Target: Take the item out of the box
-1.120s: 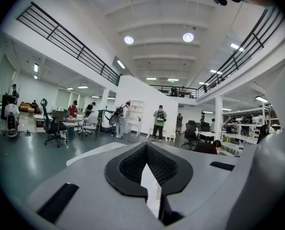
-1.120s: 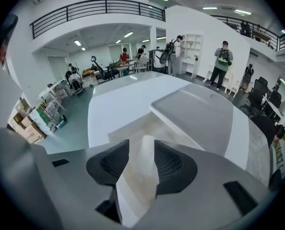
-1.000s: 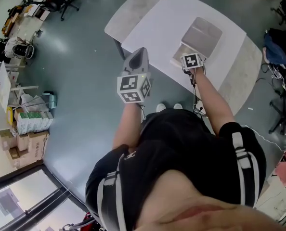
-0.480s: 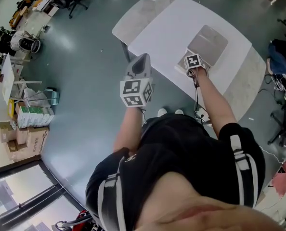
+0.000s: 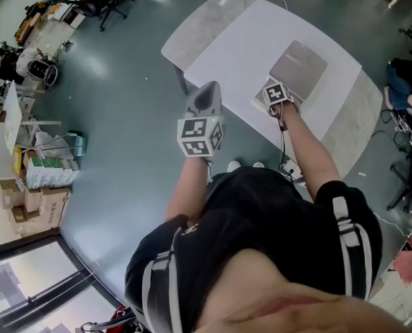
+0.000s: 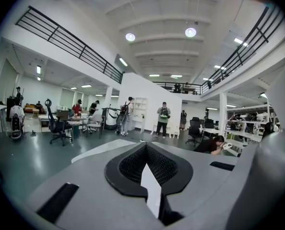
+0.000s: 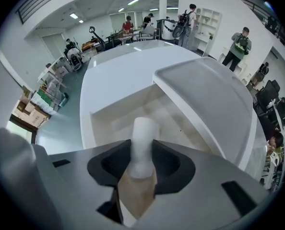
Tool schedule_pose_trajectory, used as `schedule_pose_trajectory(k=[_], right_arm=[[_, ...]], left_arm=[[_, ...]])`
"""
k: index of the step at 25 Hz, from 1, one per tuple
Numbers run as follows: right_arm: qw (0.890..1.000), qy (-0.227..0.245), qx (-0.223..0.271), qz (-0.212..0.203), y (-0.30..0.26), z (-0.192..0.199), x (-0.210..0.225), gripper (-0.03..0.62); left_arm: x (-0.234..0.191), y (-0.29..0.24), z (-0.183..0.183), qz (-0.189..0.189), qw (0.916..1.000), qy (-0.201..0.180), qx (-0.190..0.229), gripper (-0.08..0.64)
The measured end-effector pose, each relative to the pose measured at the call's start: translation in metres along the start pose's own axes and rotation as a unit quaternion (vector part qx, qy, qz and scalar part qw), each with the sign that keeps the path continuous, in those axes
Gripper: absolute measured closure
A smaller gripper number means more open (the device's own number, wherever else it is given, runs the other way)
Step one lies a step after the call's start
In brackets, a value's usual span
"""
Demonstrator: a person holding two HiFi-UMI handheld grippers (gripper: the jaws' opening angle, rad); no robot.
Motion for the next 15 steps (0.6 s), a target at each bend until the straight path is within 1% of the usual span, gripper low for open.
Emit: schedule_pose_trajectory(k=[5, 11, 12, 13, 15], right_arm=[[0.999, -0.005, 0.041, 0.003, 0.020, -0.009, -0.006, 0.449], [0.997, 0.010, 0.077, 0.025, 0.056, -0.018, -0.005, 0.449], [0.996, 0.008, 0.090, 0.021, 0.063, -0.020, -0.005, 0.449], [0.994, 0.001, 0.107, 0.006, 0.069, -0.023, -0.008, 0.449], [0.987, -0.024, 0.153, -0.048, 0.081, -0.033, -0.020, 0.451]], left_arm=[[0.004, -0.005, 0.001, 0.010, 0.9999, 0.003, -0.002, 0.548], [0.014, -0.013, 0.001, 0.025, 0.9997, 0.005, 0.002, 0.548], [0.016, -0.015, 0.002, 0.027, 0.9996, 0.006, 0.004, 0.548], [0.018, -0.016, 0.002, 0.029, 0.9995, 0.006, 0.005, 0.548], [0.021, -0.019, 0.002, 0.033, 0.9994, 0.009, 0.005, 0.548]])
Point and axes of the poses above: the fingertips, and each gripper's own axes: y backward along the fingers, x to its right, z out of its underside, the point moved 7 cm from there along y, backward along the fingers, and after that the axes turned 10 degrees about x, right-handed, at the moved point
